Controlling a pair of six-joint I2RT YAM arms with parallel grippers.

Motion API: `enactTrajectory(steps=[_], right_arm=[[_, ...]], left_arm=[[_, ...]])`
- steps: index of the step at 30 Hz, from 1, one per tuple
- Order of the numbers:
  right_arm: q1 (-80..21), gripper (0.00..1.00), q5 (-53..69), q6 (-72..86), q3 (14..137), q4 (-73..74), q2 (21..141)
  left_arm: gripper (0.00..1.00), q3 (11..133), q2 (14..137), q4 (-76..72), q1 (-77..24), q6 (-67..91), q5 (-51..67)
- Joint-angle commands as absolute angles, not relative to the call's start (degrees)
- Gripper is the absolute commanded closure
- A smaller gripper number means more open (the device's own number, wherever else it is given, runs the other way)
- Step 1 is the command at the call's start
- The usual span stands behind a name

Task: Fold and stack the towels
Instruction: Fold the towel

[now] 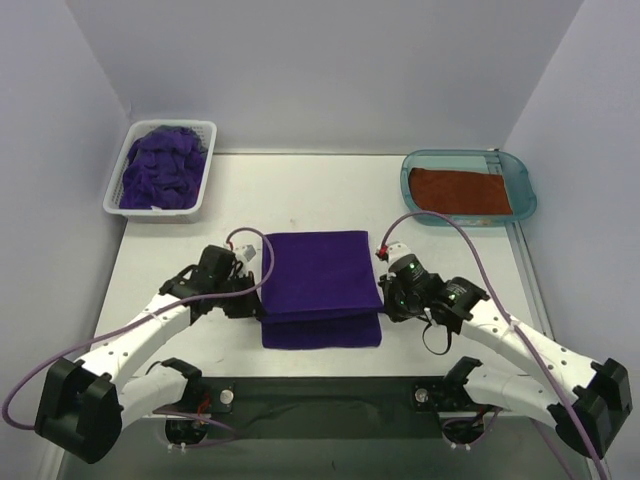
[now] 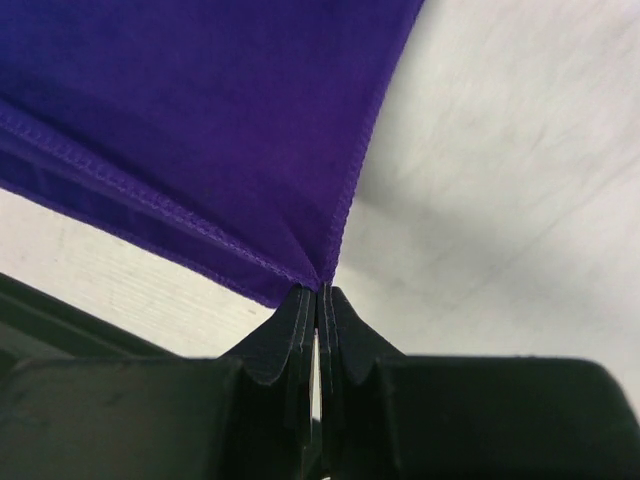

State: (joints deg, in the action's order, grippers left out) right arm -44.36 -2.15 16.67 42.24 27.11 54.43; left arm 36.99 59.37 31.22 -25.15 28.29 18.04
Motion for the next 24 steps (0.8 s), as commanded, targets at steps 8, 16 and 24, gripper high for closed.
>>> enactTrajectory(steps=[8, 16, 24], right_arm=[[-39.4, 1.0, 7.1, 24.5, 37.6, 27.7, 68.4], [-35.2, 1.0, 11.1, 24.8, 36.7, 21.5, 77.6], [-28.1, 1.0, 11.5, 22.8, 38.8, 19.0, 81.8]], left_arm=[[1.0, 30.8, 67.4, 27.3, -25.5, 34.7, 20.9], [1.0, 29.2, 74.0, 22.9, -25.8, 37.6, 16.6], [1.0, 37.6, 82.3, 22.7, -24.9, 35.4, 11.2]])
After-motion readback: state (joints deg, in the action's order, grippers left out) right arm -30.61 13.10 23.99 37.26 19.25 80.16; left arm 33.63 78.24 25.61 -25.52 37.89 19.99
